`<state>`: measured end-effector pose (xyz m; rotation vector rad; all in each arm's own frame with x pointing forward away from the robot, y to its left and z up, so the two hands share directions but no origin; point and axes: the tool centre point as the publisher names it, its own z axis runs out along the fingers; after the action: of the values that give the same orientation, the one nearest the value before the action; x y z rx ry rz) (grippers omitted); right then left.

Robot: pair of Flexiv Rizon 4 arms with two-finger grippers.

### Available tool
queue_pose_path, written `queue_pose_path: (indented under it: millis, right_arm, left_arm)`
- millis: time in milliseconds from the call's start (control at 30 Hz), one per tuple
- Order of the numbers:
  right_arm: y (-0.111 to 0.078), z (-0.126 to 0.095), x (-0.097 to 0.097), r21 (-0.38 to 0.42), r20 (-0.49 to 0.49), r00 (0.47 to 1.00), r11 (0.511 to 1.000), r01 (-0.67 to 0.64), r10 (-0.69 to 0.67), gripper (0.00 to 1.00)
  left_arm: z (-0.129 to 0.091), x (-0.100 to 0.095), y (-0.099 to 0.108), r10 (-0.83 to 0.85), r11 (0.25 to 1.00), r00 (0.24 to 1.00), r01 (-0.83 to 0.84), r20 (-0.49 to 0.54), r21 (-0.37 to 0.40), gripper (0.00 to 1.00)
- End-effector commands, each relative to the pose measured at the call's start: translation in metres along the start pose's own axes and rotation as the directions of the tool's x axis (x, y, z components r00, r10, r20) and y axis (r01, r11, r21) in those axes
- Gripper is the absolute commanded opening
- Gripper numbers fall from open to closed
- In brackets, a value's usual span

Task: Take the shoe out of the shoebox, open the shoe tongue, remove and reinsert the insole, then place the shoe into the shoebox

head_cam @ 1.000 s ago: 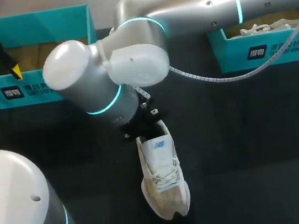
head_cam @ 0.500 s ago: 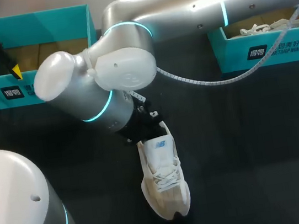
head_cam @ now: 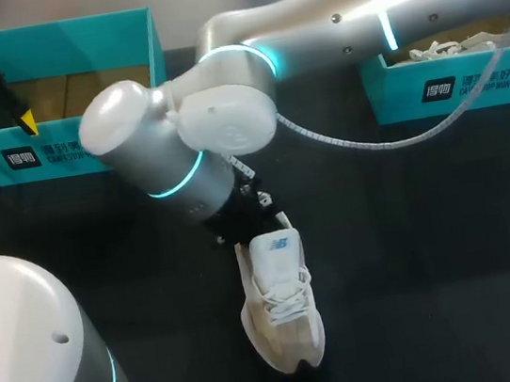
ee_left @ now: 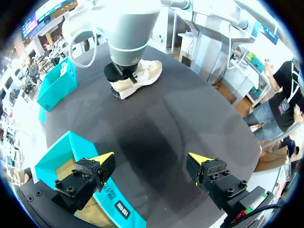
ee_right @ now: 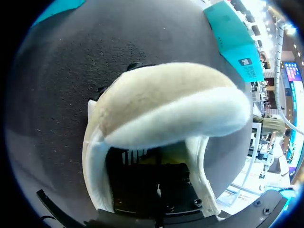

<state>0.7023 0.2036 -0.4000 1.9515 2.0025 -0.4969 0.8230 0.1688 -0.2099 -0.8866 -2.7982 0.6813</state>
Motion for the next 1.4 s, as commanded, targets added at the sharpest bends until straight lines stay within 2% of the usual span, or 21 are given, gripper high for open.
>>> queue_pose_path:
  millis: [33,233,433,733,1067,1233,1400]
  right_arm:
    - [-0.005,0.008,-0.003,-0.009,-0.111,0.921,0.927,-0.376,0.373,0.00]
    - [-0.009,-0.019,-0.010,-0.055,-0.159,0.912,0.919,-0.390,0.378,0.00]
    - [-0.011,-0.036,-0.010,-0.160,-0.060,0.928,0.914,-0.373,0.368,0.00]
    - [-0.014,-0.014,-0.010,-0.119,-0.012,0.931,0.924,-0.364,0.365,0.00]
    - [-0.010,0.008,-0.001,-0.050,-0.086,0.935,0.935,-0.350,0.345,0.00]
    - [-0.014,-0.015,-0.007,-0.086,-0.101,0.930,0.928,-0.361,0.353,0.00]
    - [-0.007,-0.037,-0.017,-0.128,-0.138,0.930,0.925,-0.357,0.340,0.00]
  left_arm:
    - [-0.001,0.000,0.001,0.000,1.000,1.000,0.000,-0.004,-0.001,1.00]
    - [-0.001,0.000,0.001,0.000,1.000,1.000,0.000,-0.004,-0.001,1.00]
    - [-0.001,0.000,0.001,0.000,1.000,1.000,0.000,-0.004,-0.001,1.00]
    - [-0.001,0.000,0.001,0.000,1.000,1.000,0.000,-0.004,-0.001,1.00]
    - [-0.001,0.000,0.001,0.000,1.000,1.000,0.000,-0.004,-0.001,1.00]
    - [-0.001,0.000,0.001,0.000,1.000,1.000,0.000,-0.004,-0.001,1.00]
    - [-0.001,0.000,0.001,0.000,1.000,1.000,0.000,-0.004,-0.001,1.00]
